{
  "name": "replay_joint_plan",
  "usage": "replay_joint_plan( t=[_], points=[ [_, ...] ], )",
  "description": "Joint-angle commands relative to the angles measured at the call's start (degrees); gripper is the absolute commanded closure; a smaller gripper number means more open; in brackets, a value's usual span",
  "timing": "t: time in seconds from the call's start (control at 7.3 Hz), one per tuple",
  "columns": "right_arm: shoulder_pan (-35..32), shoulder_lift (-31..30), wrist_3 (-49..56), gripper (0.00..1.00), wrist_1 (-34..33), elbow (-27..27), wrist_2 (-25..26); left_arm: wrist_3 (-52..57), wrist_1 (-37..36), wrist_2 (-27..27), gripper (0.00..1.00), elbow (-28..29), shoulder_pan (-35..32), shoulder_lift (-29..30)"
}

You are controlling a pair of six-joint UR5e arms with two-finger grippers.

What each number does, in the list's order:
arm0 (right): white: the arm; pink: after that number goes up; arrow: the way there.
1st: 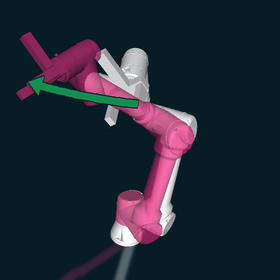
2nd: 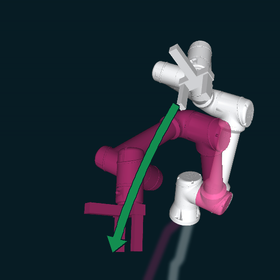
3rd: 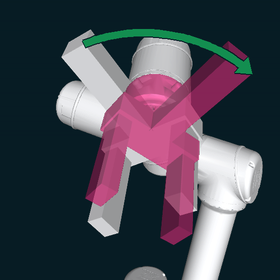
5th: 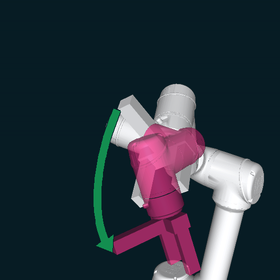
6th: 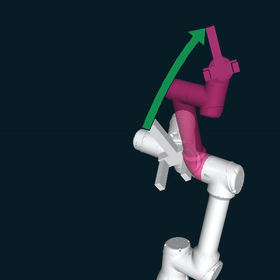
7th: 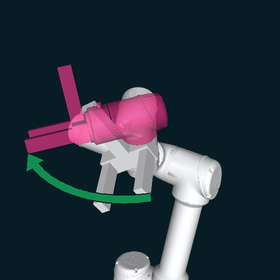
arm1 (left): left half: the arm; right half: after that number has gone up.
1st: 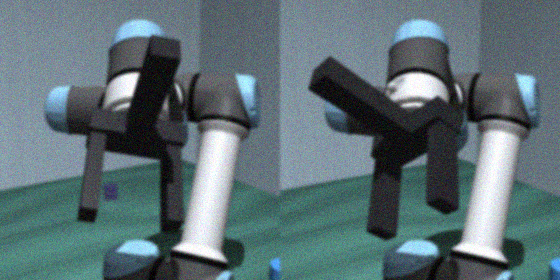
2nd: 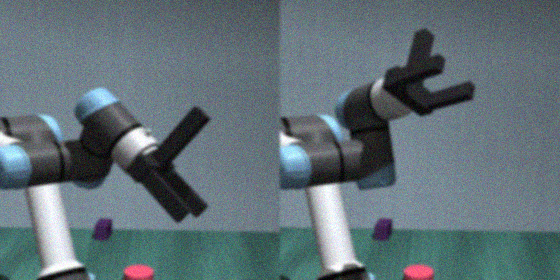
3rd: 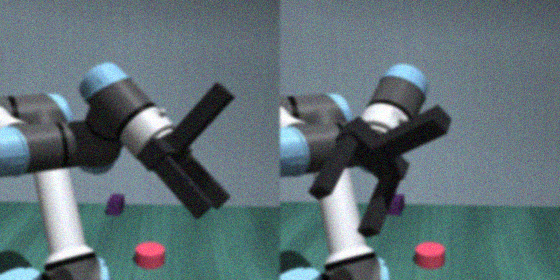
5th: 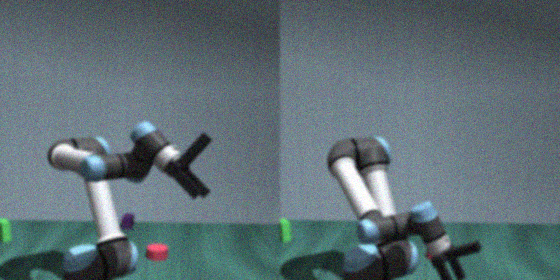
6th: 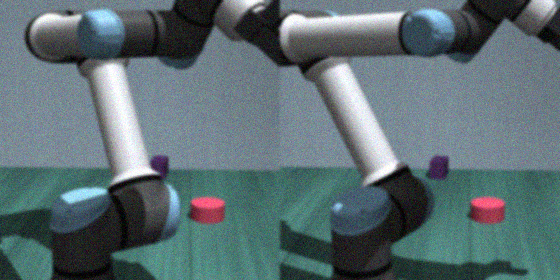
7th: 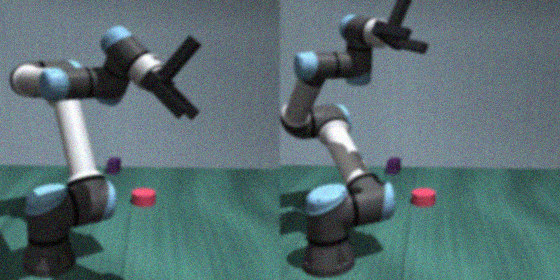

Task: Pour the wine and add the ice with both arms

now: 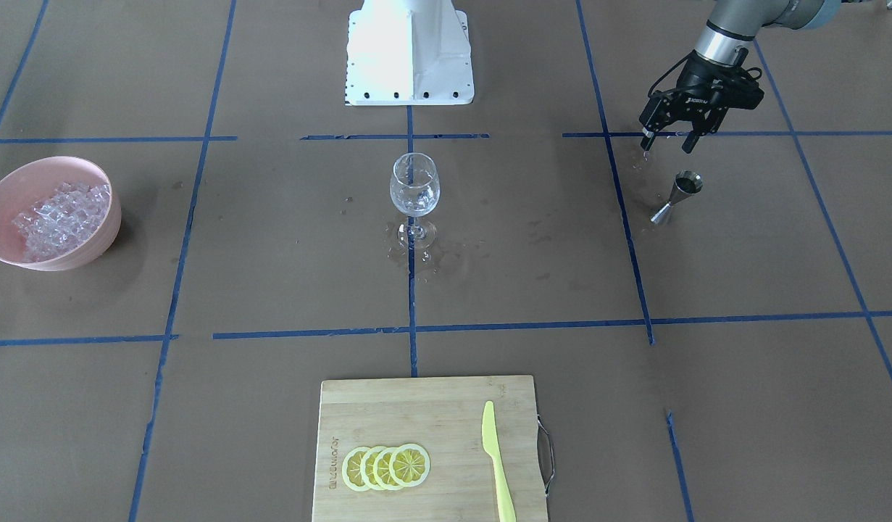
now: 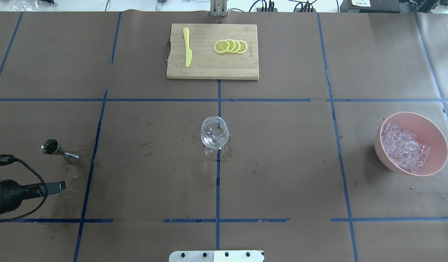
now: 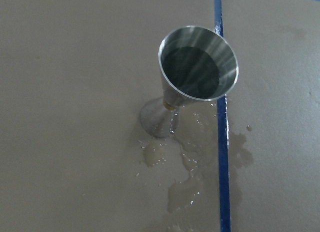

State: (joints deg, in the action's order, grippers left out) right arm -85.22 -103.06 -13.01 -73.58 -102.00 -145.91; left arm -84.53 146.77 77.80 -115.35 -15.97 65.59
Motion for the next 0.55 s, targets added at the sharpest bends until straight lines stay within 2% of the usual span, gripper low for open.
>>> replay_joint_plan(
  t=[0.0, 0.27, 0.41],
  points=[
    [0.05, 0.14, 0.09, 0.0, 0.02, -0.04, 0.1, -3.18, -0.78, -17.27, 0.01, 2.4, 7.16, 0.24],
    [-0.03, 0.14, 0.01, 0.0, 0.02, -0.22, 0.1, -3.18, -2.63, -30.72, 0.01, 3.81, 10.25, 0.77],
    [0.05, 0.14, 0.01, 0.0, 0.02, -0.22, 0.01, -3.18, -2.8, -33.82, 0.01, 4.17, 11.13, 1.72]
  ],
)
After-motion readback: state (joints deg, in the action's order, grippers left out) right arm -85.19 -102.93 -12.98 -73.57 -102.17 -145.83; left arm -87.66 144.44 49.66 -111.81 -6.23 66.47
